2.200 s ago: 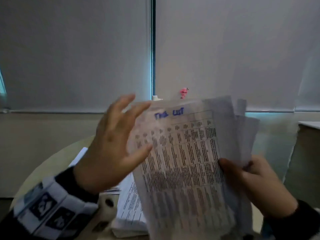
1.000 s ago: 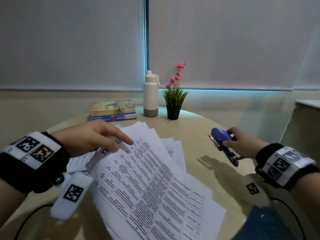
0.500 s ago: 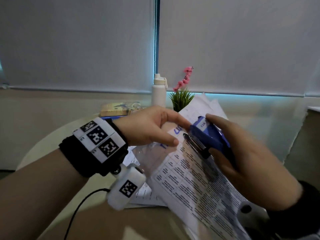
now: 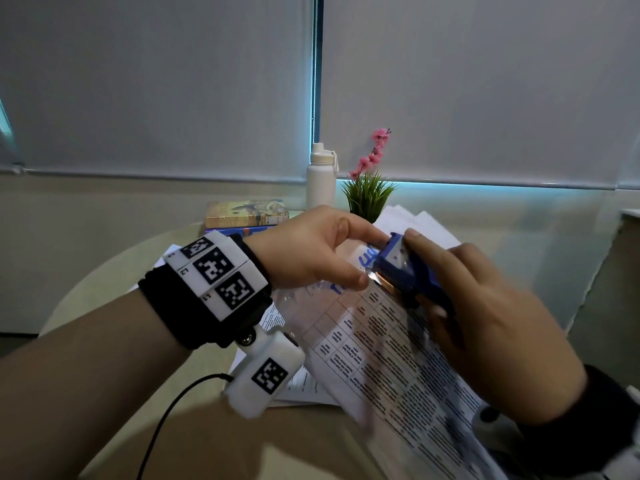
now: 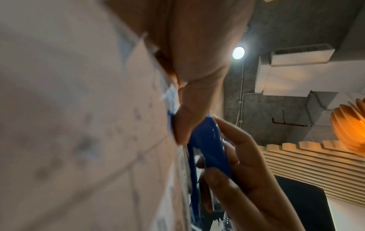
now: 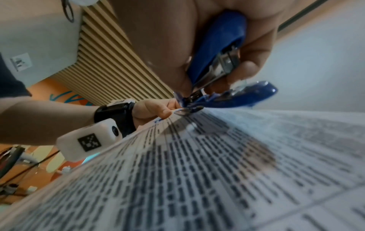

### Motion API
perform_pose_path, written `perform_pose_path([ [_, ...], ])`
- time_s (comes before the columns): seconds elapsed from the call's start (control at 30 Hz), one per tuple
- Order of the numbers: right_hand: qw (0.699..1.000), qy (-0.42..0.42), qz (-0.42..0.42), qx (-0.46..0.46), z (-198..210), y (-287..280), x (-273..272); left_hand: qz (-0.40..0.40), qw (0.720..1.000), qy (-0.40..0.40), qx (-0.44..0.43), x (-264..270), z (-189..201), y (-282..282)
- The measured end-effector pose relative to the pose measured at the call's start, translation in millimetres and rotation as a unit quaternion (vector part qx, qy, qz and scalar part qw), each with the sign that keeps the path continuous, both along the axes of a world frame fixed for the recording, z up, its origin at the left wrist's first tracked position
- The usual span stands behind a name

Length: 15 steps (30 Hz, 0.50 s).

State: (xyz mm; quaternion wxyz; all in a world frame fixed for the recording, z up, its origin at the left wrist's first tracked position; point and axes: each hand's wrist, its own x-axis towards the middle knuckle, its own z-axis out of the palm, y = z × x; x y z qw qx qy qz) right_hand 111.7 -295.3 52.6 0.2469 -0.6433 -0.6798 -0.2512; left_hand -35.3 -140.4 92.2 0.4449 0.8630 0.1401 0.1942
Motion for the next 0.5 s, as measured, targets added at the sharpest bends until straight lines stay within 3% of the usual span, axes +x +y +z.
perform_pose_path([
  [0.1, 0.999, -0.03, -0.002, 0.015, 0, 5, 1, -0.008, 0.999, 0.004, 0.035, 2, 1, -2],
  [0.27, 0.993, 0.094, 0.062, 0.038, -9, 12, 4, -0.013, 0.998, -0.006, 0.064, 0, 3, -7],
  [0.4, 0.999, 0.011, 0.01, 0.038, -6, 13, -2, -0.015, 0.998, 0.001, 0.068, 0, 0, -6],
  [0.5, 0.996, -0.054, 0.04, 0.059, -6, 17, -2, -0.014, 0.998, 0.022, 0.062, 3, -5, -7],
])
